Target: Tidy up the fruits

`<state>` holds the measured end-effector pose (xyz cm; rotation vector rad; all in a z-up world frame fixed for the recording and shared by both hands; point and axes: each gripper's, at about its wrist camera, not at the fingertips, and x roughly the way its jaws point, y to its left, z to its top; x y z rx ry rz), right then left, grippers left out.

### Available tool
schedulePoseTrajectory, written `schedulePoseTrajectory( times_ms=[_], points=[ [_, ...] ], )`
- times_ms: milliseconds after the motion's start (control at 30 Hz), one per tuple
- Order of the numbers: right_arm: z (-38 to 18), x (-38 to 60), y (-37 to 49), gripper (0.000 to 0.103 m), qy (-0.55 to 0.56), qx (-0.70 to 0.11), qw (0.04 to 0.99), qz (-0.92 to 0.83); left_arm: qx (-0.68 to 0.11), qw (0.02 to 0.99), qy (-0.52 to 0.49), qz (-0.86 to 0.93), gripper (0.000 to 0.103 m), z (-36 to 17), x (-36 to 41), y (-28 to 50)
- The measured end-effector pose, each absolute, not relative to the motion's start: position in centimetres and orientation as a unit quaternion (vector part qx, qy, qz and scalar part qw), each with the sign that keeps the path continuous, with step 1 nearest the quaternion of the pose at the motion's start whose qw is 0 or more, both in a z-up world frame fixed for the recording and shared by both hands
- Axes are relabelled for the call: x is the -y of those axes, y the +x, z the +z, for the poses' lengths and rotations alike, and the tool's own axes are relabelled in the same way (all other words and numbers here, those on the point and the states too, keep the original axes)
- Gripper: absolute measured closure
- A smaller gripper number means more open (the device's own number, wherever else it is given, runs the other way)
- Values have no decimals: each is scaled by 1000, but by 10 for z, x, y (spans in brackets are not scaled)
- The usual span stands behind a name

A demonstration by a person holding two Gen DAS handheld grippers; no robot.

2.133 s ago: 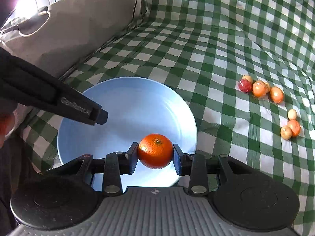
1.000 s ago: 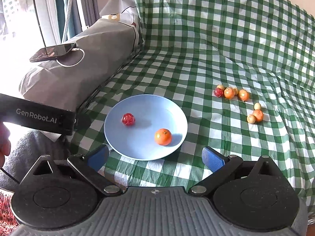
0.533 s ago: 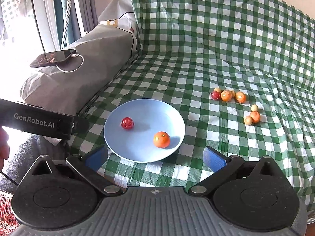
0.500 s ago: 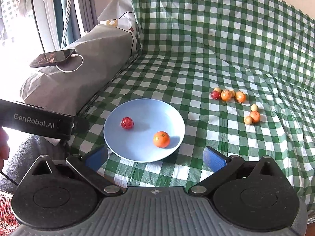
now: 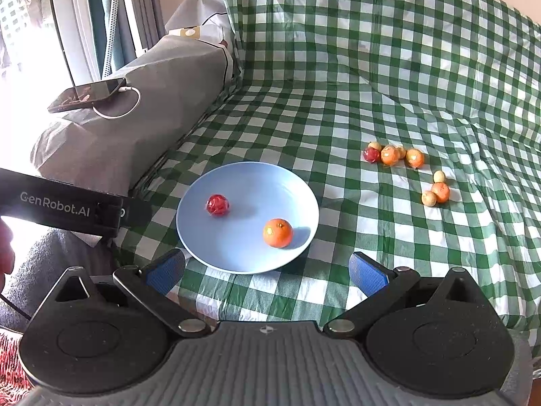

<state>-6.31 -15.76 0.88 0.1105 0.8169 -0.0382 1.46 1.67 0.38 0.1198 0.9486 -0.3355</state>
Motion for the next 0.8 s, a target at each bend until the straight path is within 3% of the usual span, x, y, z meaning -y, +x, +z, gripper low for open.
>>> schedulePoseTrajectory(
  times_ms=[800],
  points=[
    [-17, 211, -46, 1, 112, -404, 906, -66, -476, 856, 85, -183, 0, -4, 38, 52]
  ],
)
